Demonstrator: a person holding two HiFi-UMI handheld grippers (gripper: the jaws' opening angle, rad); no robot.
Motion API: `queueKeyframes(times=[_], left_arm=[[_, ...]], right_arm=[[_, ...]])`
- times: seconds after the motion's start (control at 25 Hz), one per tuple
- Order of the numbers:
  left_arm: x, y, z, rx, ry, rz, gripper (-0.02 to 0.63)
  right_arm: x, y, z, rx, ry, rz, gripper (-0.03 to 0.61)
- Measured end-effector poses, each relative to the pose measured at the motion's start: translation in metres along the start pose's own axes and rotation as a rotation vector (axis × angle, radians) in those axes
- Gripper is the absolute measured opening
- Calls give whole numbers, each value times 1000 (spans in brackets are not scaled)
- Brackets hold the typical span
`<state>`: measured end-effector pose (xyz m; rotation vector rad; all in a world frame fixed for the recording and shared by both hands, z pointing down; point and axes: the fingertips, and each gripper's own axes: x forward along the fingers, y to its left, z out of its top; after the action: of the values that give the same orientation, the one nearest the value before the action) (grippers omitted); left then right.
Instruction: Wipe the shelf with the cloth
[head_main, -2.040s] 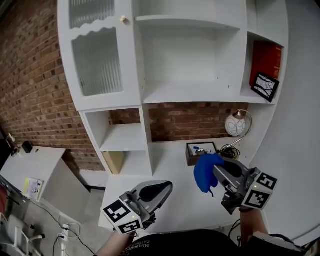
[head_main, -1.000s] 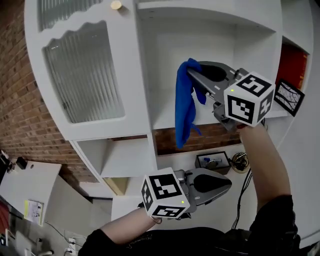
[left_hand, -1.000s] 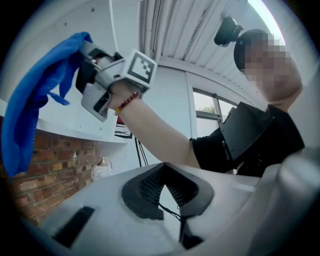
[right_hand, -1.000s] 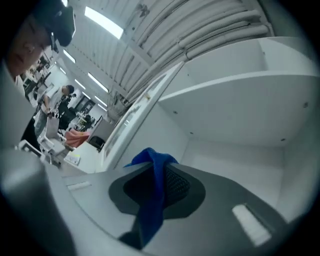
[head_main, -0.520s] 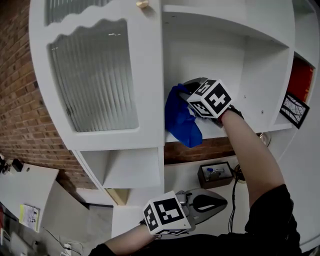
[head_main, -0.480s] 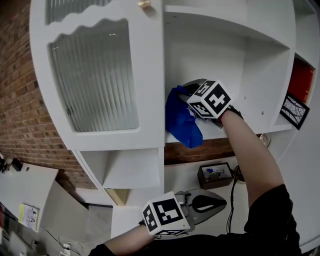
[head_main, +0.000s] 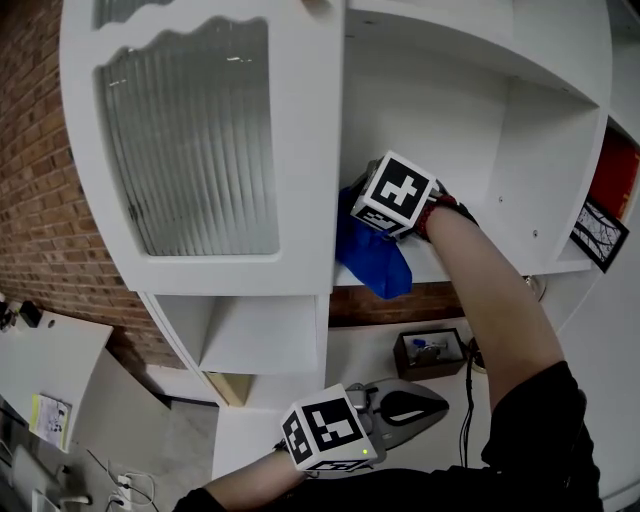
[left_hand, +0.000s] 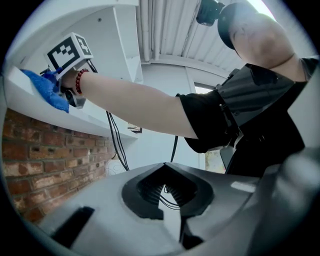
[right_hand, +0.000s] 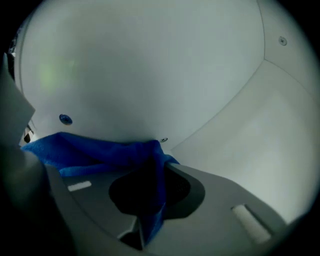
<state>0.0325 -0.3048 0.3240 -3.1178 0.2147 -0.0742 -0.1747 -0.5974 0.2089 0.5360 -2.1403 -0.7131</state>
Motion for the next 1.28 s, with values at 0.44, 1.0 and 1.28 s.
queueKeyframes(times=[0.44, 1.0, 1.28], left_arm=[[11, -5, 0, 4, 8, 7, 3], [16, -12, 11, -5, -21, 23, 3], [19, -17, 13, 3, -18, 15, 3]], right_arm=[[-15, -26, -62, 46, 223, -118, 34], [-57, -58, -145, 269, 338, -238, 32], [-82, -75, -191, 479, 394, -300, 34]])
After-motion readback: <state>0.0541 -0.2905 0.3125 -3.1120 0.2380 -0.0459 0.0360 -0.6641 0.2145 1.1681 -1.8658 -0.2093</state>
